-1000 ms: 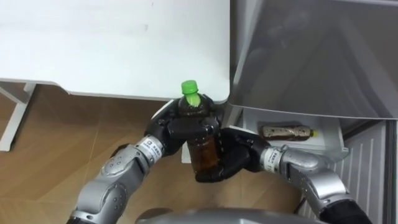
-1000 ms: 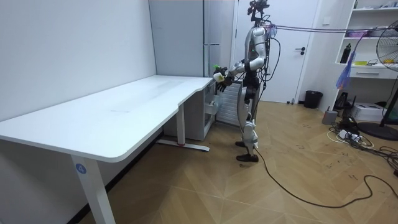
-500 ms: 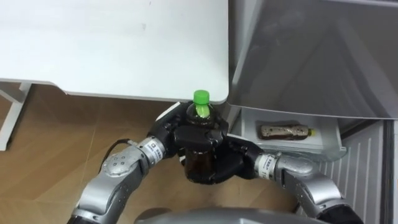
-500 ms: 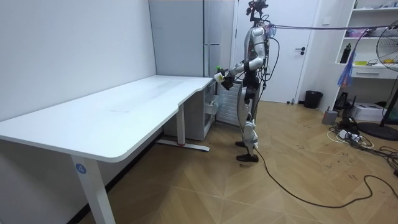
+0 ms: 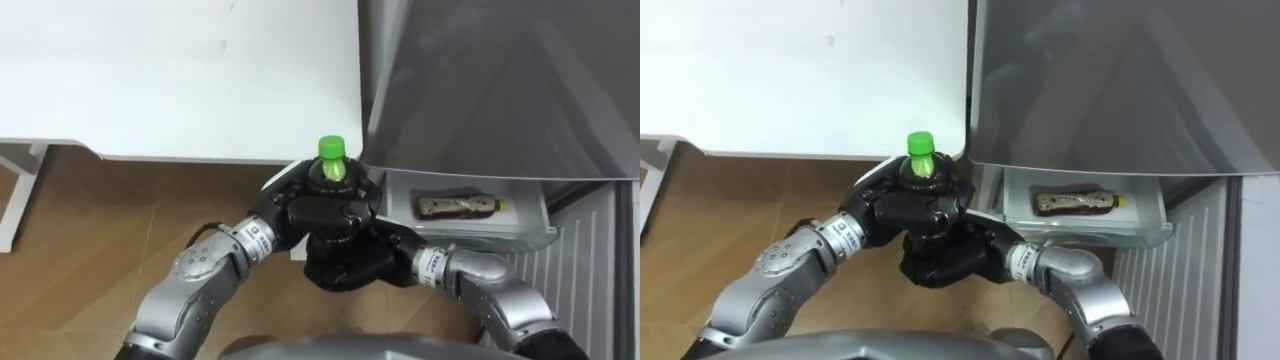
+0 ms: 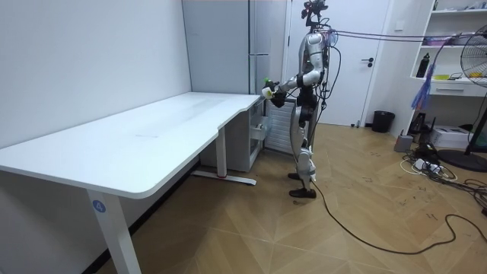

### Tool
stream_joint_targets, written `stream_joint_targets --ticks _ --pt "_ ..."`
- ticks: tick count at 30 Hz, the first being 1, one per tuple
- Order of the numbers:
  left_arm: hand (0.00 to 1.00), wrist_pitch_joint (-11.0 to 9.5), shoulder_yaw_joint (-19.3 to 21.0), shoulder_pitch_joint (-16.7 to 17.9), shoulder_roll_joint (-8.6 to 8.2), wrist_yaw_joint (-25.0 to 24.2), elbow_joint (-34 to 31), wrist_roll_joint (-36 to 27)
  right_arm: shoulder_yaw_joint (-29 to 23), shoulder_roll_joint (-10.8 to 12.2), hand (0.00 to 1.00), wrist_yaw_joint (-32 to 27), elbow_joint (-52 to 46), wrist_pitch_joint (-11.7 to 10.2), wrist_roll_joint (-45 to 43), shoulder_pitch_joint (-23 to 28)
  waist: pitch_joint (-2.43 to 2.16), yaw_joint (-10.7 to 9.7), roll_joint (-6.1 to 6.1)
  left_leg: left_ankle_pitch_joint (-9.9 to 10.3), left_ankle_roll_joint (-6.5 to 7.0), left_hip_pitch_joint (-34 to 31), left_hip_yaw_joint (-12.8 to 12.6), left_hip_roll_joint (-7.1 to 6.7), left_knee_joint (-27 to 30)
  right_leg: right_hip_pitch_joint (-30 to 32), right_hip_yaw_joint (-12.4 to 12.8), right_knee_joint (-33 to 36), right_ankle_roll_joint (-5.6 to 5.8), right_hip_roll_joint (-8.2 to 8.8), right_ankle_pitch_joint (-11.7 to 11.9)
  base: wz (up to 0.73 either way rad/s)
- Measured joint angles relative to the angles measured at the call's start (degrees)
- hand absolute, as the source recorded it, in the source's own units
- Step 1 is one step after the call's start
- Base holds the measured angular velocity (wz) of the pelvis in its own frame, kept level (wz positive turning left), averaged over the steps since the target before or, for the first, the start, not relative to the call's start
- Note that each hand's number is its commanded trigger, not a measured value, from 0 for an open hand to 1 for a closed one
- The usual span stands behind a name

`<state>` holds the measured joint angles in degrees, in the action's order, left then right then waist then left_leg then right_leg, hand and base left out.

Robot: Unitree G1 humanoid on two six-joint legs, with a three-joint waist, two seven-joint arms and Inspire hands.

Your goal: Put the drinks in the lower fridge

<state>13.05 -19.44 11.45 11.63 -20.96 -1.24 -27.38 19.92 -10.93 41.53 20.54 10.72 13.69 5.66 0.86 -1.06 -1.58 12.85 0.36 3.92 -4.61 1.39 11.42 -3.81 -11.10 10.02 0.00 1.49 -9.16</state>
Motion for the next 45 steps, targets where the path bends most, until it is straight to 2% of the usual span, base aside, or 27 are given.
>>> stream_joint_targets --ticks 6,10,15,31,36,38,43,45 --pt "0.0 -0.13 0.37 0.0 -0.07 -0.05 0.0 -1.26 -0.07 -0.14 1.0 -0.13 0.02 0.11 0.0 -0.01 -0.06 0.06 -0.56 0.0 0.0 0.02 -0.04 0.0 0.0 0.01 0.07 0.0 0.0 -0.02 0.0 0.0" --pt "0.0 -0.94 0.77 -0.01 -0.1 -0.02 0.0 -1.23 -0.21 -0.16 1.0 -0.15 0.13 0.14 -0.31 0.06 -0.08 0.1 -0.83 0.0 0.0 0.02 -0.1 0.0 0.02 0.01 0.13 0.01 0.0 -0.01 0.0 0.0" --pt "0.0 -2.11 1.32 -0.18 -0.15 -0.02 0.0 -1.23 -0.35 -0.14 1.0 -0.15 0.82 0.63 -0.38 0.17 -0.08 0.06 -0.81 0.0 0.0 0.37 -0.13 0.03 -0.06 -0.01 0.15 0.07 0.0 -0.05 0.0 0.0" --pt "0.0 -2.66 1.5 -0.67 -0.16 0.03 -0.23 -1.2 -0.68 -0.12 1.0 -0.15 1.3 0.67 -0.58 0.22 -0.08 0.06 -0.27 0.0 0.0 0.52 -0.23 0.05 0.0 0.23 0.1 0.73 0.01 0.0 -0.01 0.0" --pt "0.0 -2.66 1.97 -0.94 -0.2 0.57 -2.13 -1.17 -1.3 -0.19 1.0 -0.31 1.3 0.66 -0.55 0.22 -0.15 0.03 -0.02 -0.01 0.01 0.26 -0.13 0.02 0.15 0.51 0.12 0.81 0.01 0.05 0.0 0.0" --pt "0.0 -2.75 3.46 -0.97 -0.78 0.99 -4.52 -1.18 -1.59 -0.21 1.0 -0.68 1.3 0.67 -0.76 0.25 -0.11 0.04 0.1 -0.01 0.01 0.45 0.0 0.0 0.02 0.35 0.14 0.74 0.01 0.04 0.0 0.0" --pt "0.0 -5.84 4.53 -1.49 -0.87 2.43 -8.96 -1.21 -1.64 -0.68 1.0 -0.68 1.29 0.66 -0.75 0.38 -0.12 0.53 0.44 -0.01 0.01 1.2 0.03 0.04 -0.16 -0.18 0.26 0.68 0.01 -0.03 -0.01 0.0" --pt "0.0 -6.19 5.08 -1.86 -0.89 2.8 -10.02 -1.2 -2.04 -0.9 1.0 -0.66 1.28 0.65 -0.77 0.96 -0.2 0.9 0.57 -0.01 0.01 1.3 0.04 0.04 -0.15 -0.25 0.3 0.7 0.01 -0.03 -0.01 0.0"
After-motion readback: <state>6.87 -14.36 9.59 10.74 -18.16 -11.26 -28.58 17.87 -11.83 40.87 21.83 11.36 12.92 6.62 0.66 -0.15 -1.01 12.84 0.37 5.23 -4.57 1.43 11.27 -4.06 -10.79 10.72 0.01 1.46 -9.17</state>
